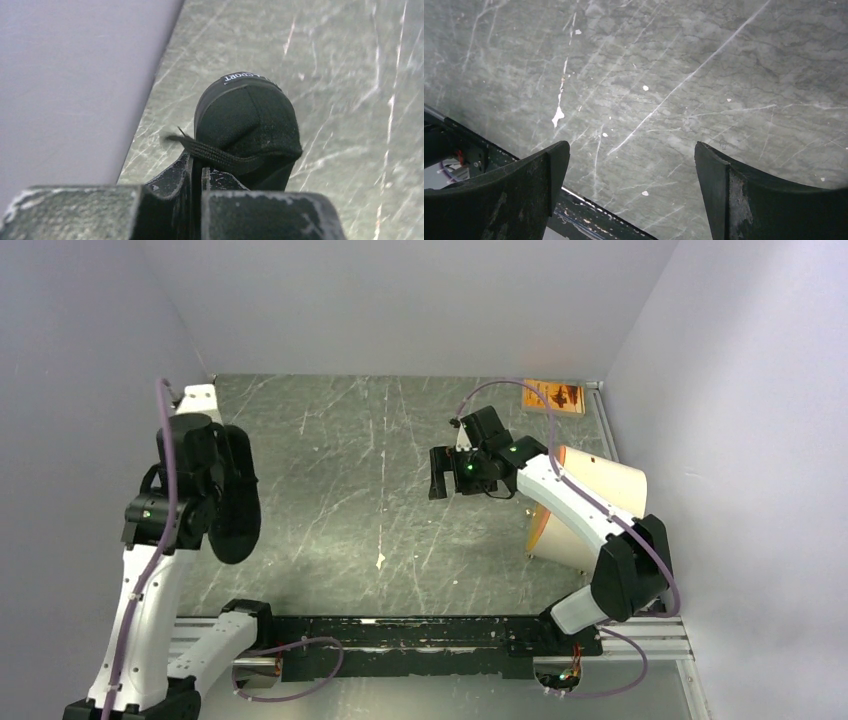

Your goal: Tie the shoes

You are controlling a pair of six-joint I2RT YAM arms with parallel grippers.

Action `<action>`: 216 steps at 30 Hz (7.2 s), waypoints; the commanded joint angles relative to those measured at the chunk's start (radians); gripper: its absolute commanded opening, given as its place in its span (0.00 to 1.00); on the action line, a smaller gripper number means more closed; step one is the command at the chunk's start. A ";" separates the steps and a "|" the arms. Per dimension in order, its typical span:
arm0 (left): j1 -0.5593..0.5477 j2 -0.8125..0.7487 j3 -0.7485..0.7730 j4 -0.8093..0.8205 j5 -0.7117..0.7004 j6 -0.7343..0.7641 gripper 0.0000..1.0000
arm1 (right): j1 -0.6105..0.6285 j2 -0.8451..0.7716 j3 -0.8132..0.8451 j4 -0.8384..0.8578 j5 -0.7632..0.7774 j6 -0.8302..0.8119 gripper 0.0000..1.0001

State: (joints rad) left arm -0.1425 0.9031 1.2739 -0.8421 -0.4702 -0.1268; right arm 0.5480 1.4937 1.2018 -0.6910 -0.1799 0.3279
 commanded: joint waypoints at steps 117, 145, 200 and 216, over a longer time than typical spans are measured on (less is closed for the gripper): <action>-0.395 0.224 -0.536 0.606 0.923 -0.512 0.96 | 0.003 -0.043 -0.243 0.297 -0.273 -0.075 0.81; -0.511 0.453 -0.844 1.121 1.014 -0.723 0.40 | -0.073 0.173 -0.356 0.623 -0.598 0.210 0.04; -0.447 0.423 -0.531 0.763 0.911 -0.227 0.05 | 0.033 -0.143 -0.086 0.205 -0.788 -0.054 0.00; -0.414 0.505 -0.669 1.237 1.068 -0.120 0.05 | 0.020 -0.025 0.038 0.287 -0.649 0.106 0.00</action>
State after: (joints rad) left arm -0.5755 1.4101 0.6563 0.1890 0.5182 -0.3115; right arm 0.5804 1.4532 1.1992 -0.4194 -0.9009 0.3923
